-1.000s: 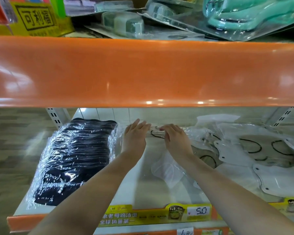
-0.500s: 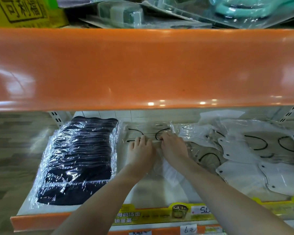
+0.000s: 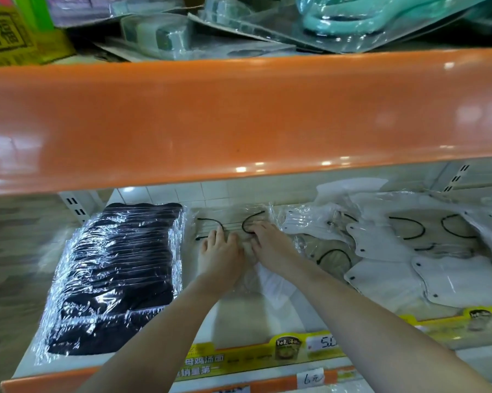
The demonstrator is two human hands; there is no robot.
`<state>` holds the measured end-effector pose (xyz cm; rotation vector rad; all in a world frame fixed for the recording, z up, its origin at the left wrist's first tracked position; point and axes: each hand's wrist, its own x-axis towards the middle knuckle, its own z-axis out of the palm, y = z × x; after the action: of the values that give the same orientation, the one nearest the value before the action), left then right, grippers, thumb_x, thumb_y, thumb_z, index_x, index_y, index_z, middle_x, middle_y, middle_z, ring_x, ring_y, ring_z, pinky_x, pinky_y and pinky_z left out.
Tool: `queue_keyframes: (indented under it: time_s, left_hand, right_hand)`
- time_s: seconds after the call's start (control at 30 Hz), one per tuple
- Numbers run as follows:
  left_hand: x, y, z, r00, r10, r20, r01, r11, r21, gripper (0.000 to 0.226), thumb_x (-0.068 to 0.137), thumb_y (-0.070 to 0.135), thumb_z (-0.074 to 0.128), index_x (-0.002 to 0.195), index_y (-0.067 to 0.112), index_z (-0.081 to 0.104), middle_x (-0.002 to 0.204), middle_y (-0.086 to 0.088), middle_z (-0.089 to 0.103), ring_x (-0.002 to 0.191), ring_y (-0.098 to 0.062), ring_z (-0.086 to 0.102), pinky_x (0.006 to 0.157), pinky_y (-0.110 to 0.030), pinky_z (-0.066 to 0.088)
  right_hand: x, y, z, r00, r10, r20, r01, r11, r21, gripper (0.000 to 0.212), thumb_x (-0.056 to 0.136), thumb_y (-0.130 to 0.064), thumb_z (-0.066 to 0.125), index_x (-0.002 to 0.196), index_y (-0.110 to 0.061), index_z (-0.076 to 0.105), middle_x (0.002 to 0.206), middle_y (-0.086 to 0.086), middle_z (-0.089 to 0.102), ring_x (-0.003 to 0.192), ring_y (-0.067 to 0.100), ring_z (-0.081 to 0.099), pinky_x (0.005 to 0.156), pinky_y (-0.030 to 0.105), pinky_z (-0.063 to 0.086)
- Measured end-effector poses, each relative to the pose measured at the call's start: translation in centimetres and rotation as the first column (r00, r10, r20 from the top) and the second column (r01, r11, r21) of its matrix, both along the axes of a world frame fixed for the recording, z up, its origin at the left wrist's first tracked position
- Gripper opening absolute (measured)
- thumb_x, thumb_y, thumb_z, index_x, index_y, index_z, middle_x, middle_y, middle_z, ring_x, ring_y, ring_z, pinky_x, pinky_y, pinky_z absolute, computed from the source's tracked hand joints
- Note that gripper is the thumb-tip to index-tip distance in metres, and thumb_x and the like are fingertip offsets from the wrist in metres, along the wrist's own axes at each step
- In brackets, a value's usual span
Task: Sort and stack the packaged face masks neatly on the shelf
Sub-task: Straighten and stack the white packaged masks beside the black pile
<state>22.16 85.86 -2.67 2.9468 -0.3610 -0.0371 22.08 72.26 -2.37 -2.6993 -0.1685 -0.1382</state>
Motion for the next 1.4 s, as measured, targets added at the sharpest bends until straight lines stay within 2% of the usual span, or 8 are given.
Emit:
queue_keyframes:
  time_s: [0.13, 0.27, 0.43, 0.7, 0.8, 0.93, 1.17, 1.4]
  left_hand:
    - [-1.2, -1.4, 0.5, 0.996, 0.017, 0.083, -0.011, 0.997, -0.078, 0.049, 0.079, 0.031, 0.028, 0.111, 0.009, 0.058, 0.117, -0.011, 0.059, 0.116, -0.031, 0.053, 0.094, -0.041, 0.041]
    - [-3.4, -2.8, 0.7, 0.983, -0.076, 0.166, 0.106, 0.978, -0.178, 0.04, 0.065, 0.026, 0.034, 0.08, 0.017, 0.07, 0.078, 0.002, 0.067, 0.075, -0.022, 0.067, 0.062, -0.029, 0.052]
    - [-6.3, -4.3, 0.9, 0.956, -0.223, 0.19, 0.272, 0.917, -0.293, 0.036, 0.072, 0.026, 0.039, 0.089, 0.021, 0.07, 0.089, 0.008, 0.069, 0.081, -0.017, 0.066, 0.064, -0.026, 0.053]
    - [-8.3, -5.2, 0.3, 0.954, -0.272, 0.123, 0.299, 0.879, -0.371, 0.052, 0.078, 0.03, 0.026, 0.108, 0.015, 0.066, 0.106, 0.0, 0.068, 0.1, -0.024, 0.062, 0.08, -0.034, 0.049]
    - [-8.5, -5.1, 0.3, 0.958, -0.274, 0.081, 0.284, 0.887, -0.364, 0.068, 0.076, 0.038, 0.015, 0.123, 0.015, 0.058, 0.123, 0.001, 0.06, 0.118, -0.021, 0.051, 0.094, -0.032, 0.038]
    - [-8.5, -4.6, 0.0, 0.959, -0.282, 0.038, 0.274, 0.875, -0.399, 0.055, 0.081, 0.026, 0.026, 0.128, 0.015, 0.052, 0.131, 0.003, 0.053, 0.126, -0.016, 0.042, 0.099, -0.025, 0.031]
    - [-9.0, -4.5, 0.3, 0.961, -0.267, 0.064, 0.257, 0.794, -0.55, 0.037, 0.092, 0.004, 0.044, 0.126, 0.012, 0.055, 0.132, 0.0, 0.051, 0.133, -0.015, 0.037, 0.1, -0.013, 0.023]
    - [-10.8, -5.4, 3.4, 0.951, -0.301, -0.072, 0.128, 0.594, -0.794, 0.037, 0.092, 0.039, 0.046, 0.128, 0.032, 0.052, 0.132, 0.014, 0.054, 0.123, 0.003, 0.044, 0.103, -0.009, 0.03]
  right_hand:
    - [-1.2, -0.4, 2.0, 0.996, -0.092, 0.02, 0.086, 0.974, 0.208, 0.03, 0.094, -0.014, 0.043, 0.116, -0.019, 0.062, 0.12, -0.002, 0.061, 0.111, 0.016, 0.056, 0.091, 0.027, 0.042]
    - [-4.7, -1.9, 3.6, 0.976, -0.181, 0.117, 0.144, 0.952, 0.27, 0.025, 0.093, -0.012, 0.047, 0.112, -0.017, 0.063, 0.115, 0.0, 0.061, 0.108, 0.018, 0.056, 0.088, 0.031, 0.044]
    - [-8.6, -5.3, 2.1, 0.959, -0.273, 0.081, 0.27, 0.962, 0.048, 0.03, 0.092, -0.016, 0.052, 0.122, -0.02, 0.056, 0.123, -0.001, 0.052, 0.115, 0.022, 0.049, 0.086, 0.033, 0.042]
    - [-10.9, -7.3, -1.3, 0.915, -0.335, 0.225, 0.381, 0.901, -0.208, 0.059, 0.048, -0.02, 0.09, 0.098, 0.002, 0.066, 0.096, 0.018, 0.064, 0.081, 0.037, 0.065, 0.063, 0.039, 0.054]
    - [-11.2, -7.2, -1.4, 0.891, -0.319, 0.323, 0.4, 0.889, -0.224, 0.039, 0.057, -0.023, 0.086, 0.085, -0.003, 0.066, 0.084, 0.012, 0.066, 0.073, 0.031, 0.066, 0.059, 0.034, 0.052]
    - [-11.1, -7.5, -1.5, 0.846, -0.313, 0.432, 0.423, 0.886, -0.188, 0.02, 0.08, -0.022, 0.052, 0.065, -0.009, 0.057, 0.064, 0.004, 0.057, 0.061, 0.026, 0.061, 0.051, 0.034, 0.047]
    - [-11.3, -7.6, 0.5, 0.799, -0.439, 0.412, 0.443, 0.892, 0.092, 0.021, 0.075, -0.005, 0.076, 0.069, -0.01, 0.056, 0.064, 0.004, 0.056, 0.056, 0.027, 0.056, 0.046, 0.031, 0.043]
    - [-12.3, -5.8, 4.1, 0.735, -0.421, 0.531, 0.329, 0.907, 0.264, 0.012, 0.08, -0.004, 0.067, 0.074, -0.007, 0.058, 0.071, 0.004, 0.058, 0.063, 0.026, 0.057, 0.053, 0.031, 0.045]
